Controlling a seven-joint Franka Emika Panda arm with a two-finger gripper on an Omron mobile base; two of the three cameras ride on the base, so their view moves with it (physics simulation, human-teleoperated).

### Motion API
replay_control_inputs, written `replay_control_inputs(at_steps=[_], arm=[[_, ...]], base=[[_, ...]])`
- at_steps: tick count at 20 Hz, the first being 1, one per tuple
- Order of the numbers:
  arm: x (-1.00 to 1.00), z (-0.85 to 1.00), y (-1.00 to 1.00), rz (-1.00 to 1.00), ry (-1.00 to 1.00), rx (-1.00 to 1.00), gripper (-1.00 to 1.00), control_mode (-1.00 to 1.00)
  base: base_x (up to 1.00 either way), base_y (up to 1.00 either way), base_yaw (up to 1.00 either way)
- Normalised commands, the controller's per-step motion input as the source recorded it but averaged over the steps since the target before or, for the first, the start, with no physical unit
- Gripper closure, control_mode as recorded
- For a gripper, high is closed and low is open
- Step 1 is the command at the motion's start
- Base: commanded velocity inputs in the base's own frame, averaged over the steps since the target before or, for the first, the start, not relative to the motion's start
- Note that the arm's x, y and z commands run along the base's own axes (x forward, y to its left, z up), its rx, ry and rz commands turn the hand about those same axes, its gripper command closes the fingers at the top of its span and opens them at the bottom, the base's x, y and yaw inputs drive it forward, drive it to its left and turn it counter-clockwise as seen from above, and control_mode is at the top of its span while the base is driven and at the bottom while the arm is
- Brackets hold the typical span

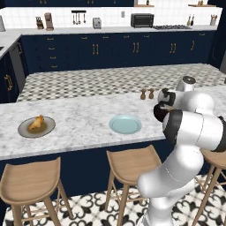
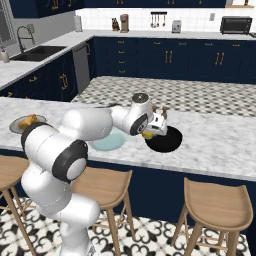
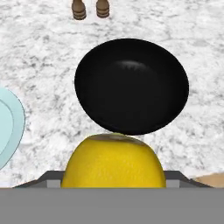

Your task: Pick the chicken drumstick and lemon from their plates and place them in the bowl. Then put the bowl in the fridge.

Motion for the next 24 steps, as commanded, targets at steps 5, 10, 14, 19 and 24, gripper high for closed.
replay_control_inputs(at_steps=[5,10,14,19,24], arm=[[0.33,-0.03,-0.64,-0.01,-0.21,0.05,1.00,-1.00],[0.25,-0.33,-0.11,-0.02,-0.03,0.00,1.00,-1.00],[0.42,-0.18,-0.07,-0.03,0.00,0.00,1.00,-1.00],[0.25,-0.10,-0.04,0.00,0.08,0.01,1.00,-1.00],[0.20,-0.20,0.01,0.00,0.02,0.00,1.00,-1.00]], base=[[0.00,0.00,0.00],[0.00,0.00,0.00],[0.00,0.00,0.00],[0.00,0.00,0.00],[0.00,0.00,0.00]])
